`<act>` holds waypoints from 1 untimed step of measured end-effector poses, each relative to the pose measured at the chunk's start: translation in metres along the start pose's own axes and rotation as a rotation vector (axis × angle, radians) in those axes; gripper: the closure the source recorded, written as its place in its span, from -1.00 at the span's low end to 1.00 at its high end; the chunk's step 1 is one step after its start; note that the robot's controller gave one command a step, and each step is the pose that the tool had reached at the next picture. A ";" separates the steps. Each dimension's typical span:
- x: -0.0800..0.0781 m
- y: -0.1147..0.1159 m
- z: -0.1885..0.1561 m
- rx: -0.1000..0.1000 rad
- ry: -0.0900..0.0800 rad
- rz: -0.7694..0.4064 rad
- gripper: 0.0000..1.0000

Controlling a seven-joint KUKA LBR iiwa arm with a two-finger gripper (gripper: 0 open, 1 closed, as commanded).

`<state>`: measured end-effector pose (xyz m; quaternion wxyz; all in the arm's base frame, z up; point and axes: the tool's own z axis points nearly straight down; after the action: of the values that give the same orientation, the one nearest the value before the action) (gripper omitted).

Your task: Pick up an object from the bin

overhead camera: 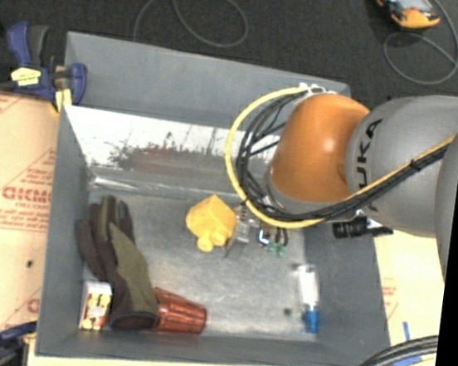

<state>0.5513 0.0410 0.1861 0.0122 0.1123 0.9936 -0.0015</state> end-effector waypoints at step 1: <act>-0.007 0.012 0.016 -0.008 -0.006 0.281 1.00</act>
Offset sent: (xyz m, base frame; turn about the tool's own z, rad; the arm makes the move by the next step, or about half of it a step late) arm -0.0021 0.0149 0.0328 -0.0535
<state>0.5614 0.0510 0.1700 0.0156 0.2505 0.9680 0.0040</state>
